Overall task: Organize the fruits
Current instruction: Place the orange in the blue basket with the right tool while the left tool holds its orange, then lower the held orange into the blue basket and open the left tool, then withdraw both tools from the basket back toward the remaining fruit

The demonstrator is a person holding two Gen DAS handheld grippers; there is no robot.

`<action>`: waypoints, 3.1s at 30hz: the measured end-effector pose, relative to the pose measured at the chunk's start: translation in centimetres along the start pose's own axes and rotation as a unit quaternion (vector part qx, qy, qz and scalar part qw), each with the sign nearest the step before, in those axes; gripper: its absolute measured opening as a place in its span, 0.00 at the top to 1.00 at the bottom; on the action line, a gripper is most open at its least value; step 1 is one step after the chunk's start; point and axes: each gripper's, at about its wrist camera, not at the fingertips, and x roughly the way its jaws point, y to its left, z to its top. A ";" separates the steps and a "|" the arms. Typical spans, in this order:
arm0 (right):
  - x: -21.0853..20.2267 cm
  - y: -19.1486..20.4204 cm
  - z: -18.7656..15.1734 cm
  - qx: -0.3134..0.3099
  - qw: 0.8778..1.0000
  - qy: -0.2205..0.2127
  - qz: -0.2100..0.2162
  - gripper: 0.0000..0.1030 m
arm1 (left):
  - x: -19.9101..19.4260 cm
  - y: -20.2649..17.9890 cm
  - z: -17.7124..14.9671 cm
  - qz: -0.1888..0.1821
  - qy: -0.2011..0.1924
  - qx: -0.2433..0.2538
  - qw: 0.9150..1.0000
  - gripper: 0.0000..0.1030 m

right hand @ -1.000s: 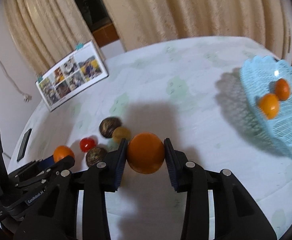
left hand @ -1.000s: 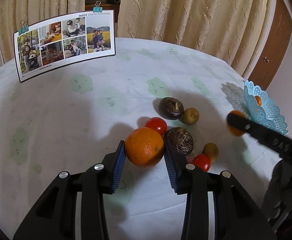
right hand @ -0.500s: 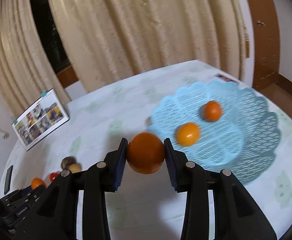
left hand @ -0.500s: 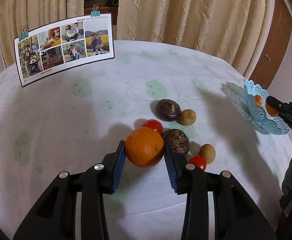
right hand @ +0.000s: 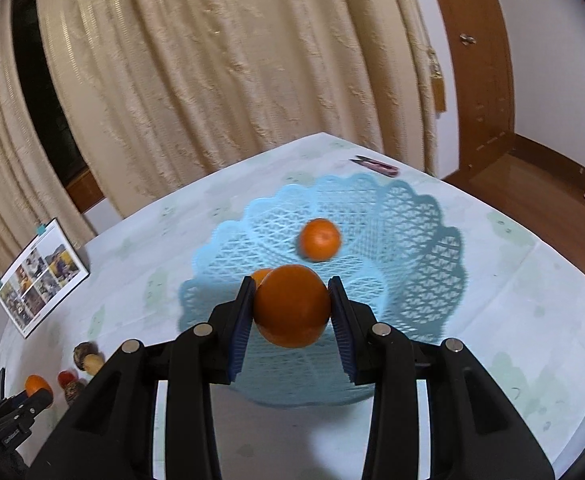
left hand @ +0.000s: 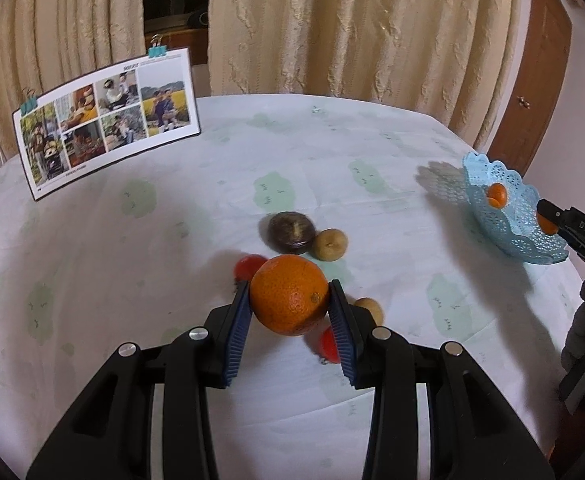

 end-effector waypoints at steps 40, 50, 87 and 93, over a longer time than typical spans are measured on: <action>-2.9 -6.6 -0.4 0.079 0.990 -0.095 -0.066 0.45 | 4.8 -23.2 5.0 -0.142 0.003 0.161 0.977 0.62; -2.9 -6.8 -0.3 0.082 0.989 -0.097 -0.070 0.42 | 5.1 -22.7 5.7 -0.131 -0.011 0.146 0.980 0.36; -4.6 -0.6 -2.5 -0.016 0.995 -0.092 -0.045 0.38 | 1.7 -13.8 6.2 -0.001 -0.079 0.121 0.990 0.31; -5.2 3.0 -3.4 -0.056 0.995 -0.086 -0.003 0.27 | 1.8 -11.7 6.6 0.014 -0.085 0.108 0.990 0.23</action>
